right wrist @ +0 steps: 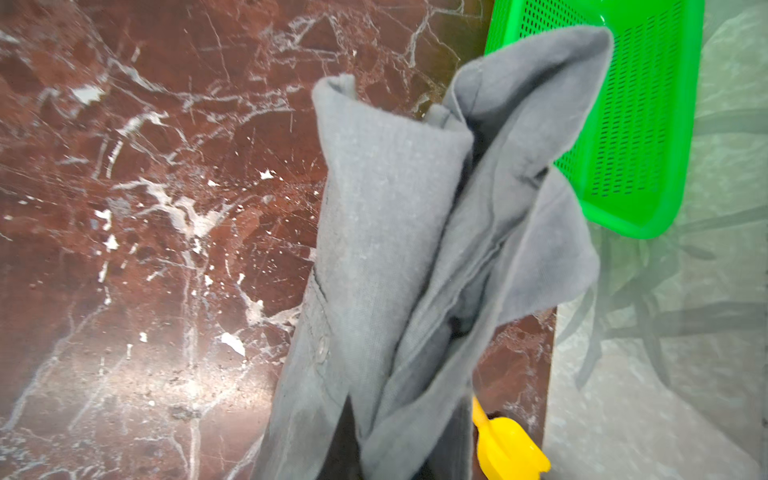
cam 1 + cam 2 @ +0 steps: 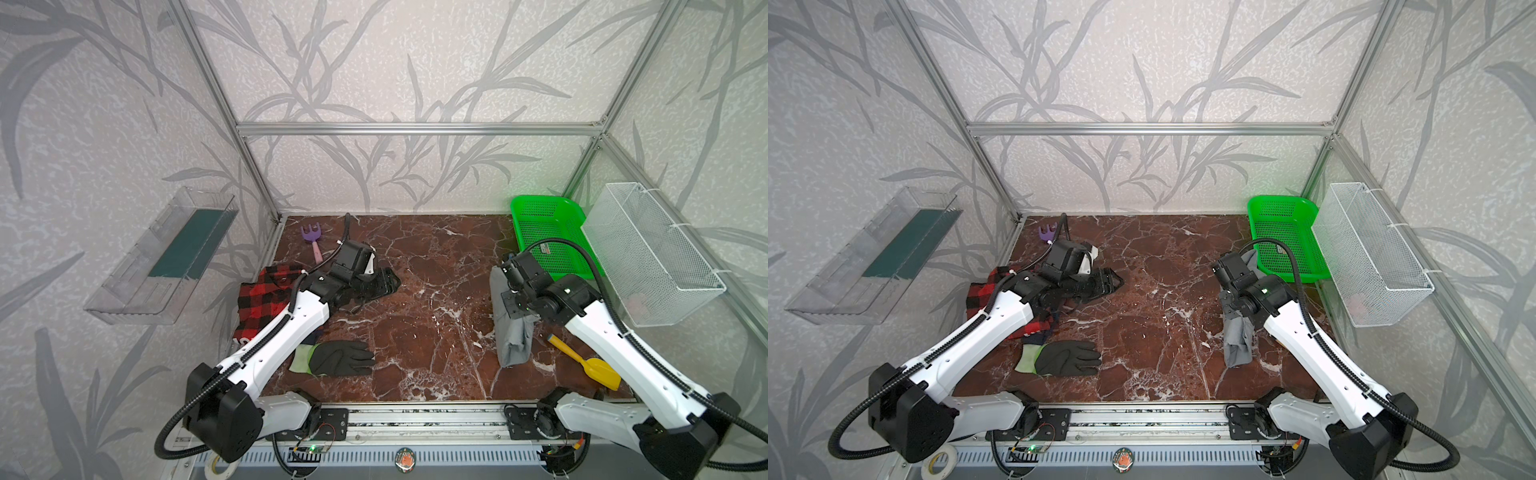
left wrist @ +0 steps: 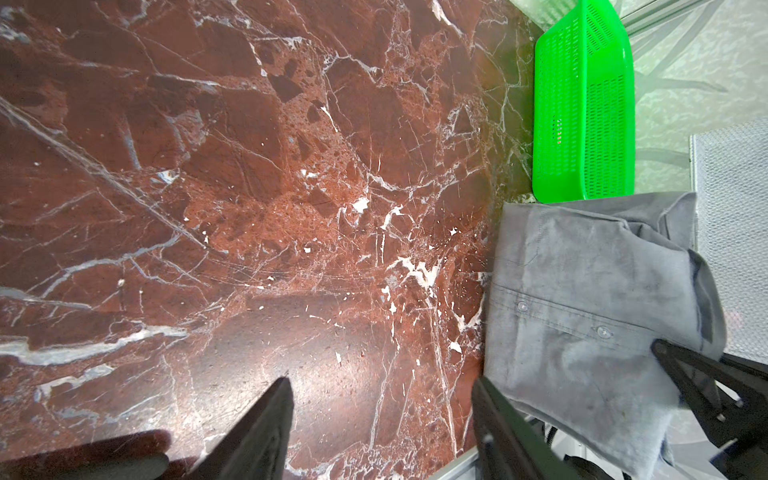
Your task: Fold and stack the long sleeve shirts
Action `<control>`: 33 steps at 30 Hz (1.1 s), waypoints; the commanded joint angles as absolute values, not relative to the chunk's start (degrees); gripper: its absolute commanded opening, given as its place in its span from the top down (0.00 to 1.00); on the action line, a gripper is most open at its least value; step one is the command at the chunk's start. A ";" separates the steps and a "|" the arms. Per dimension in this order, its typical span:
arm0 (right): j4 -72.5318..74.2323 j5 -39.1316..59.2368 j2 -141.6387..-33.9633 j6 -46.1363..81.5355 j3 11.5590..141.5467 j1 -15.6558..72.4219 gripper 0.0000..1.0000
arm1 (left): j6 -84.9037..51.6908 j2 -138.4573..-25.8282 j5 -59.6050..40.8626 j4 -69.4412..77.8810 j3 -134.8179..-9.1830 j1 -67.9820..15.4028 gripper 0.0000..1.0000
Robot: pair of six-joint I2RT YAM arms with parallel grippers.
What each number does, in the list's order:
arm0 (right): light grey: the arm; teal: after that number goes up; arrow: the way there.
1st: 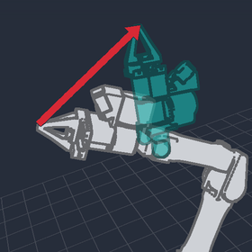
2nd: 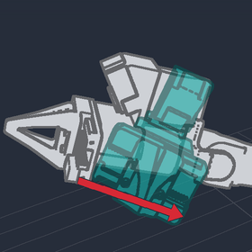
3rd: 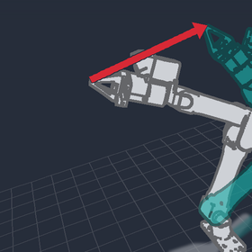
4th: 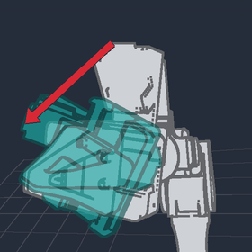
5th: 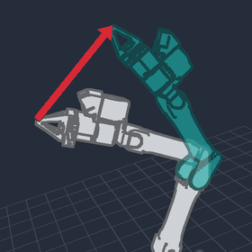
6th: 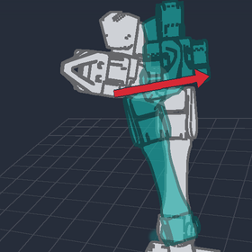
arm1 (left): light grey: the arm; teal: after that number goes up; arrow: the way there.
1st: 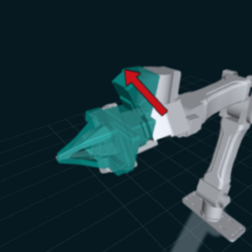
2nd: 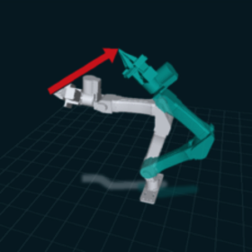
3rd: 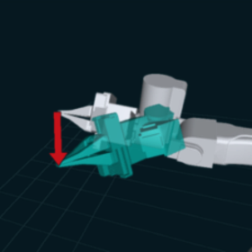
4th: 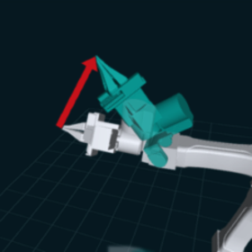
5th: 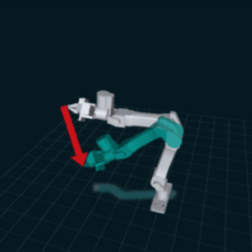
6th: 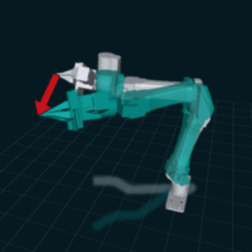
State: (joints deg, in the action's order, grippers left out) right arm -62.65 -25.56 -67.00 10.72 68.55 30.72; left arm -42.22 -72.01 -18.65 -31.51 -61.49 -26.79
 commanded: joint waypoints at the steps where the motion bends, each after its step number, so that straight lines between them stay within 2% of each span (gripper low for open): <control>1: -66.43 -34.40 -67.11 9.86 72.32 30.84 1.00 | -43.04 -69.70 -22.01 -29.10 -59.98 -25.95 0.31; 6: -70.35 -42.81 -69.75 9.14 76.64 31.73 1.00 | -43.84 -67.80 -23.93 -27.02 -57.71 -25.10 0.31; 11: -72.55 -47.44 -77.70 10.90 79.11 36.06 1.00 | -44.20 -66.40 -25.42 -26.05 -55.98 -23.88 0.31; 16: -69.16 -43.25 -88.18 15.43 78.33 40.85 1.00 | -44.45 -64.71 -26.26 -25.54 -52.97 -22.02 0.32; 24: -68.29 -35.45 -109.79 24.82 86.13 52.60 1.00 | -44.04 -62.43 -26.28 -26.68 -50.27 -19.82 0.32; 30: -63.11 -26.55 -115.44 27.75 90.00 56.89 1.00 | -42.98 -60.35 -24.53 -28.60 -49.71 -19.18 0.32; 33: -58.57 -19.33 -115.12 28.83 88.68 57.08 0.87 | -42.50 -59.44 -23.94 -29.21 -49.72 -19.01 0.32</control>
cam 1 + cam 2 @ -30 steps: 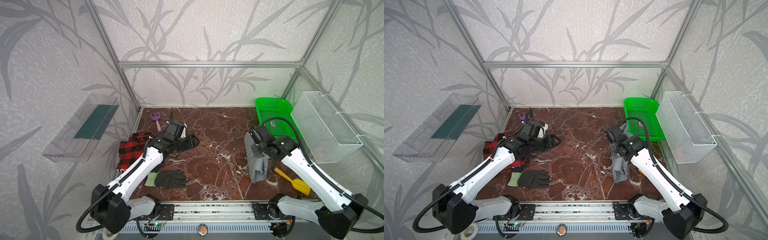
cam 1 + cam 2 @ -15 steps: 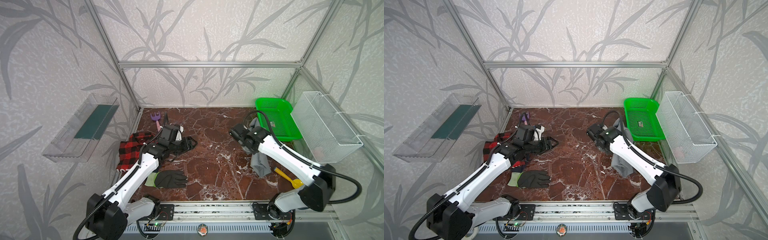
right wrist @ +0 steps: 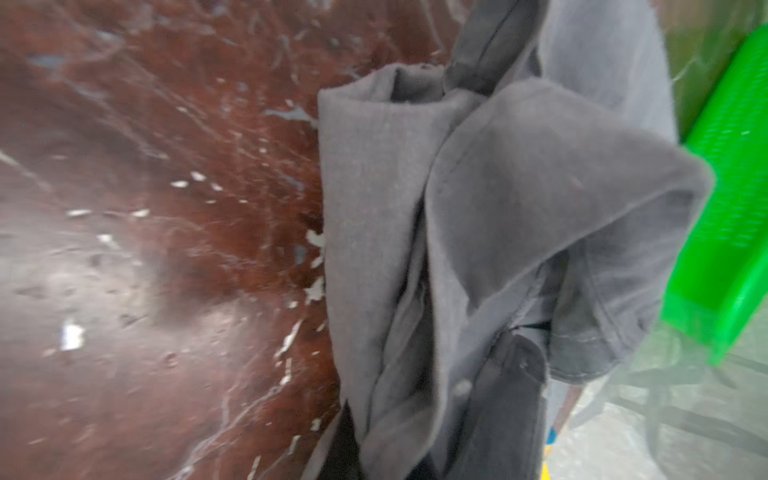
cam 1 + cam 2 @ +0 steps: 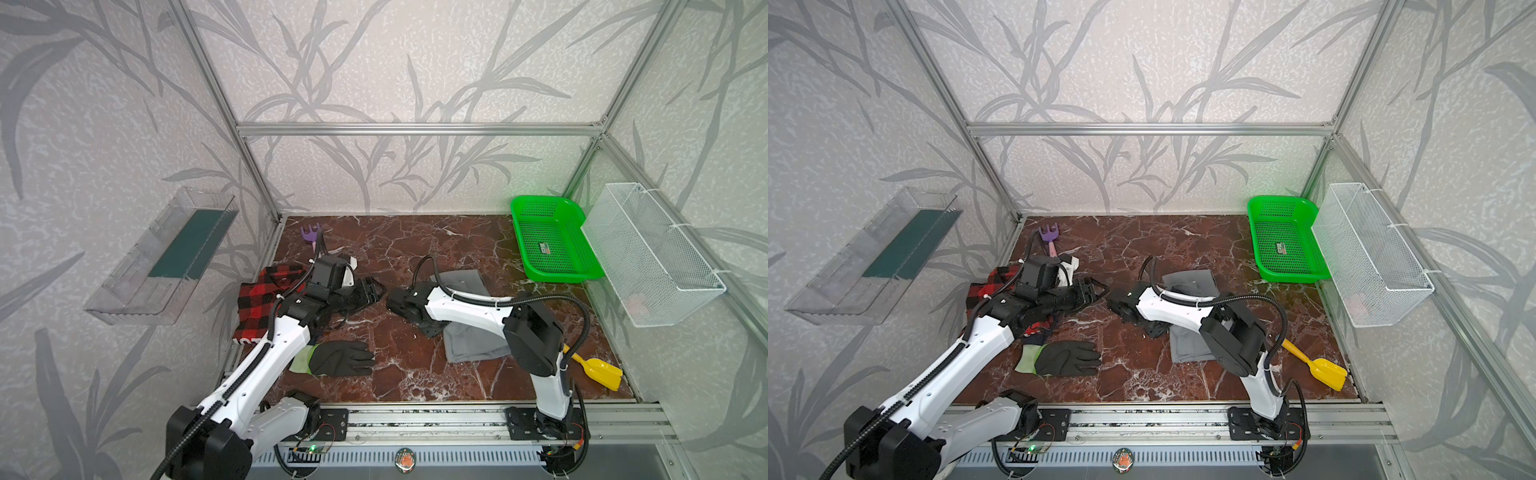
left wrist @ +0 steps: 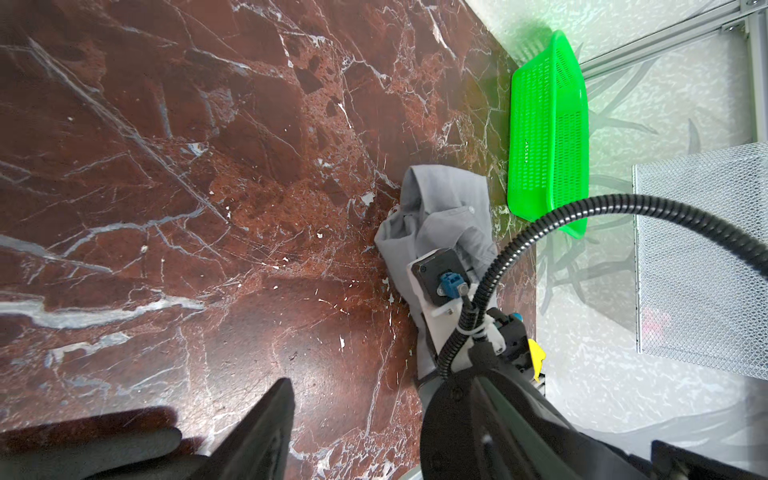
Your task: Fold and stack the long sleeve shirts
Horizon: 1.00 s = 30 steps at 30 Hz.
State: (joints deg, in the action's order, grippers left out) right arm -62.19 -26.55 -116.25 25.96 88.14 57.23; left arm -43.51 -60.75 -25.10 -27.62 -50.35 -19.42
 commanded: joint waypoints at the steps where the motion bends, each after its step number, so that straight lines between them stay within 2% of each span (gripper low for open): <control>1: -57.13 -17.06 -114.90 29.14 88.11 57.20 0.80 | -42.29 -59.16 -23.62 -29.51 -49.72 -18.98 0.32; 6: -53.30 -11.12 -111.69 30.41 85.56 57.81 0.62 | -41.92 -58.86 -22.79 -29.75 -49.26 -18.90 0.32; 10: -50.31 -5.43 -105.56 30.93 83.66 58.28 0.54 | -42.01 -59.35 -22.51 -29.22 -48.78 -18.90 0.32; 18: -47.36 -5.67 -89.61 29.70 77.38 58.21 0.48 | -41.74 -60.24 -20.98 -28.55 -47.82 -18.98 0.32; 20: -46.88 -4.70 -87.56 28.57 76.15 55.44 0.48 | -42.23 -60.82 -21.43 -27.50 -46.93 -19.28 0.33; 24: -44.23 -3.23 -86.60 24.39 73.99 48.57 0.48 | -43.32 -62.82 -21.75 -25.04 -45.03 -21.22 0.34; 30: -38.89 1.68 -91.73 19.38 71.02 37.21 0.51 | -45.04 -66.98 -20.22 -21.90 -43.31 -28.15 0.35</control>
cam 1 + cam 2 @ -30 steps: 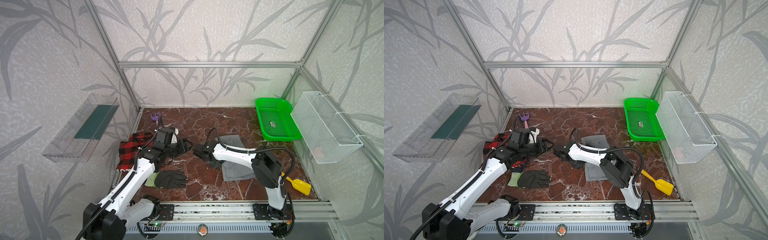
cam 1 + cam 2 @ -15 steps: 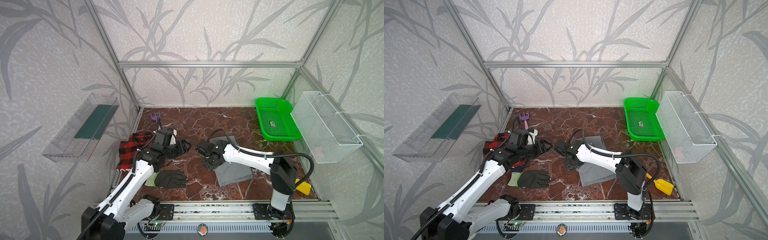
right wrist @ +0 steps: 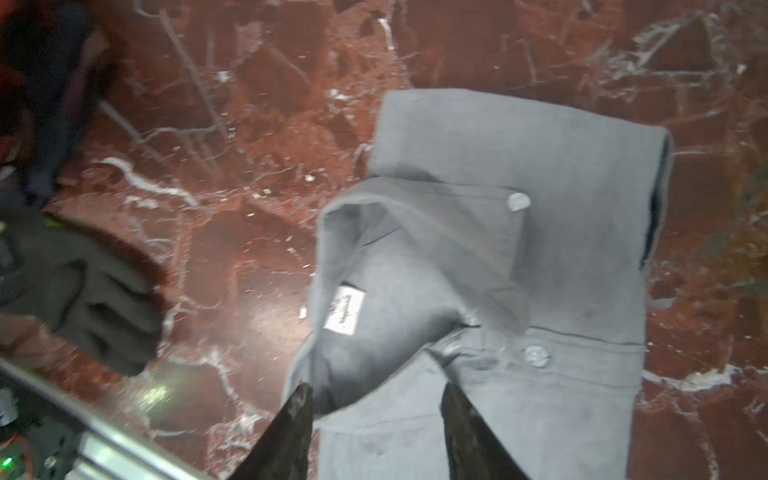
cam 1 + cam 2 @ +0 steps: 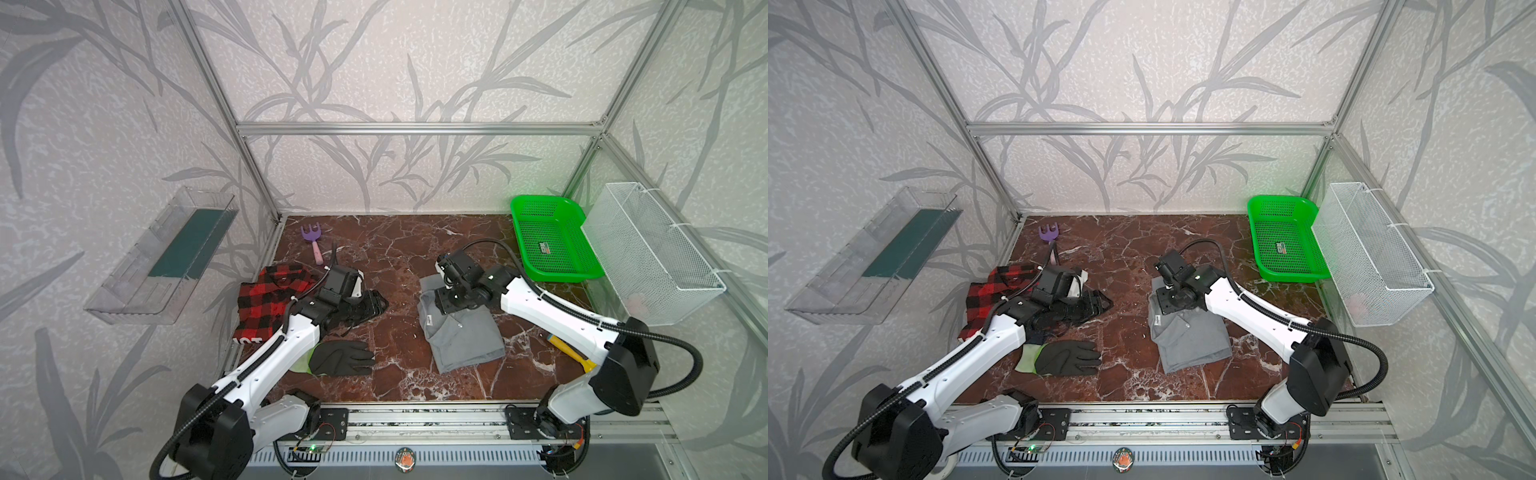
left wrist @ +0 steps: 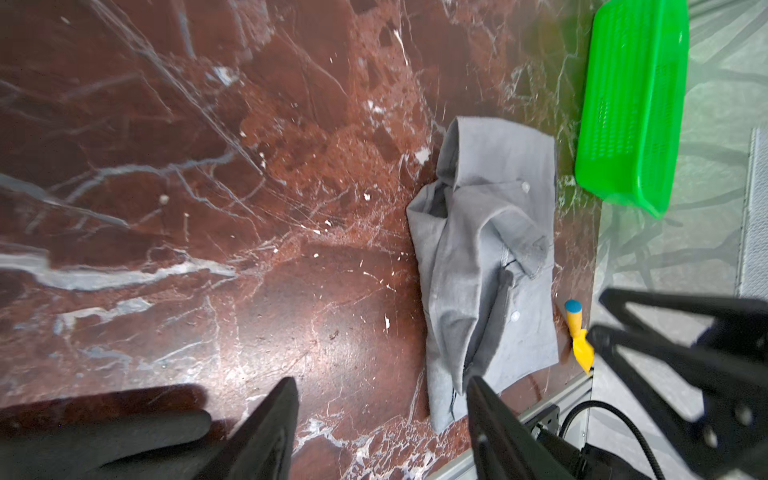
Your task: Fold and stack the long sleeve shirts
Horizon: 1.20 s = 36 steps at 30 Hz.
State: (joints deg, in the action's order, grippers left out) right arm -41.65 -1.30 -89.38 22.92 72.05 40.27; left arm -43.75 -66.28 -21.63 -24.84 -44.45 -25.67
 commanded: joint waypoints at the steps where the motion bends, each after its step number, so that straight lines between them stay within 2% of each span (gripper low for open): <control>1: -39.09 3.51 -92.99 19.07 71.33 35.78 0.52 | -45.85 -67.32 -19.86 -20.64 -42.73 -29.67 0.36; 6: -38.35 3.26 -95.82 18.35 69.62 34.72 0.59 | -47.69 -69.16 -17.80 -16.80 -41.14 -35.02 0.40; 8: -39.53 -0.24 -94.48 19.47 67.54 34.20 0.59 | -47.90 -69.67 -15.92 -16.92 -41.34 -37.80 0.41; 12: -37.11 -1.76 -84.96 22.13 57.49 28.84 0.55 | -47.20 -68.86 -9.15 -18.80 -41.92 -45.06 0.40; 16: -33.94 -4.02 -76.52 24.37 48.24 27.38 0.54 | -46.79 -67.82 -7.29 -14.37 -38.16 -49.61 0.40; 19: -34.20 -4.66 -75.50 26.45 45.45 27.26 0.56 | -46.17 -70.92 -8.05 -12.72 -37.57 -50.59 0.41; 28: -31.01 2.08 -77.07 29.68 37.57 28.02 0.63 | -46.66 -81.19 -9.78 -4.64 -38.38 -51.03 0.44; 36: -26.15 5.36 -72.59 40.99 29.78 39.30 0.65 | -45.23 -91.26 -12.60 -1.70 -45.60 -50.13 0.44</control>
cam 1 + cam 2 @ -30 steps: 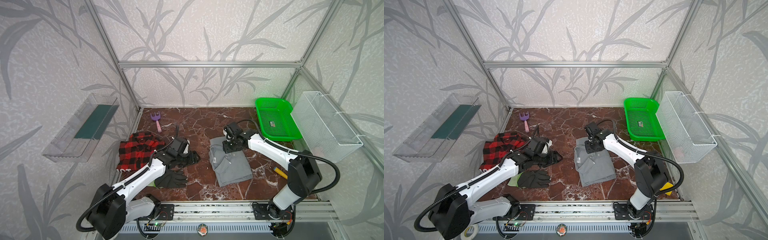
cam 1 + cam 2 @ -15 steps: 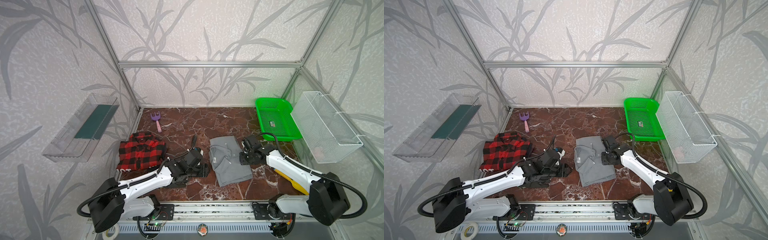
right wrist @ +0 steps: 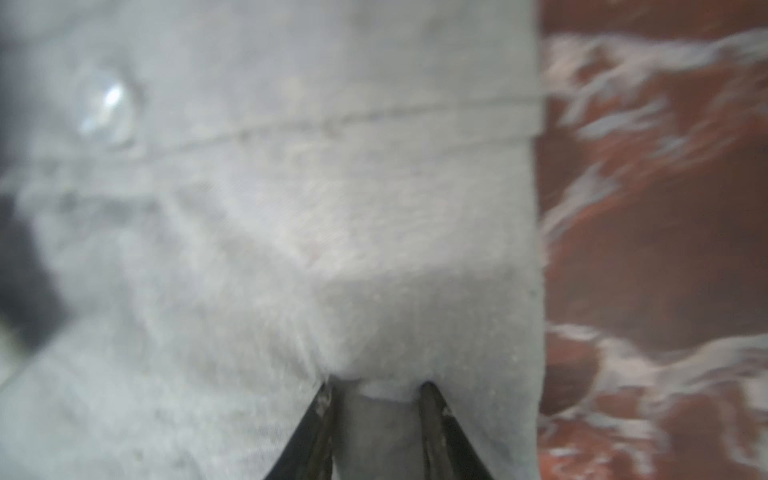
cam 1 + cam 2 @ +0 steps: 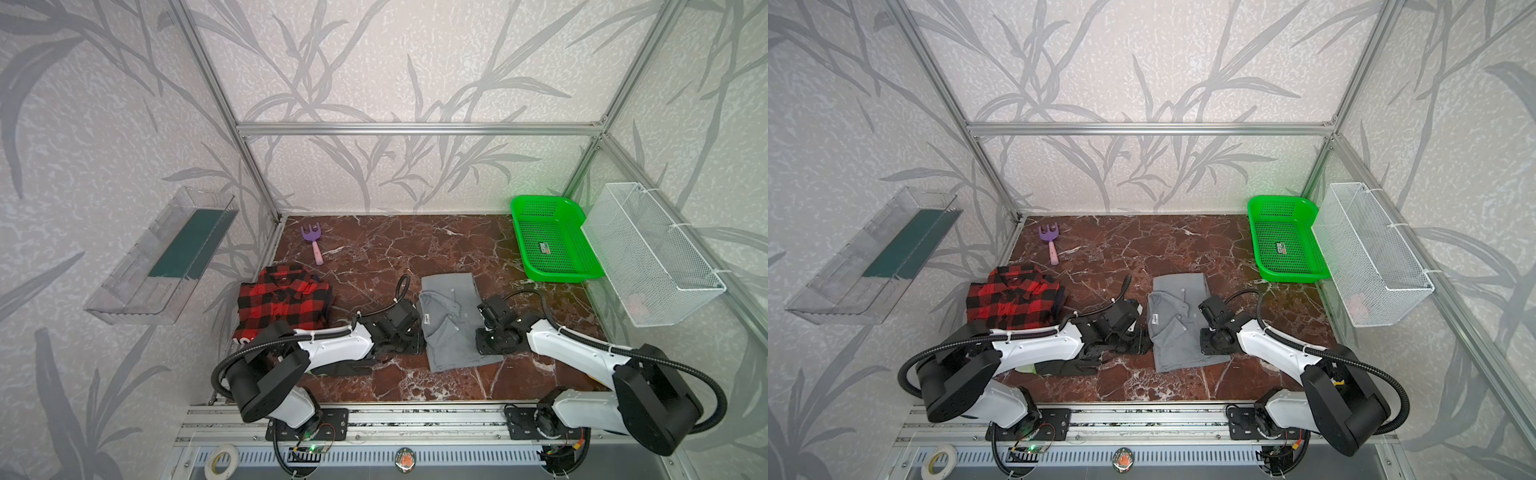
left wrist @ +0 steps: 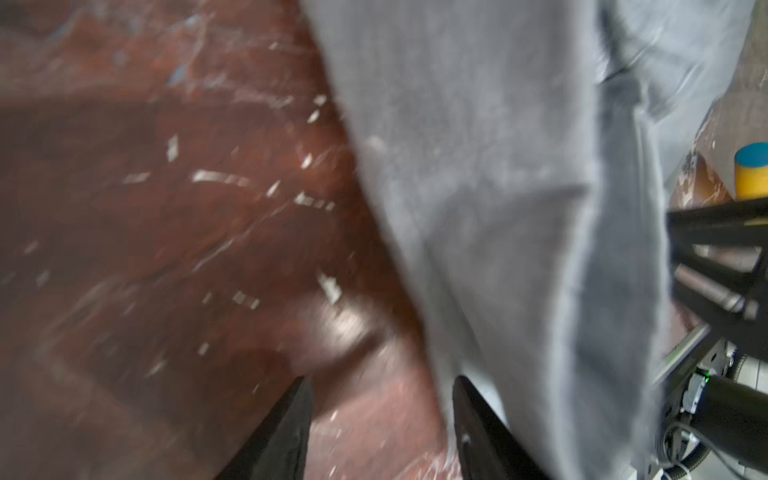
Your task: Fold and stack the long sleeve shirts
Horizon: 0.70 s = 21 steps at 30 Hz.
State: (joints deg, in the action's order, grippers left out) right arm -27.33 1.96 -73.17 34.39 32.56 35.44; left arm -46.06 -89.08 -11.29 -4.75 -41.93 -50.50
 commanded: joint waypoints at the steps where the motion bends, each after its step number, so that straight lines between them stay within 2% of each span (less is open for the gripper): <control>1: -25.29 5.41 -72.11 43.11 29.13 41.50 0.65 | -44.98 -92.45 -13.06 -1.63 -47.02 -49.81 0.44; 8: -10.08 3.69 -71.82 59.86 24.21 55.69 0.65 | -42.46 -101.16 -17.28 -0.97 -55.76 -47.21 0.45; 15: -1.21 -1.10 -82.24 63.72 30.67 64.13 0.65 | -42.00 -104.76 -22.44 -0.86 -62.62 -42.32 0.46; 18: -0.80 -1.03 -84.37 62.17 33.92 64.50 0.62 | -42.01 -102.05 -21.43 -3.71 -63.55 -39.74 0.41; 21: -3.62 -1.63 -82.63 59.52 36.52 64.51 0.55 | -41.43 -96.69 -16.74 -10.06 -62.89 -39.01 0.33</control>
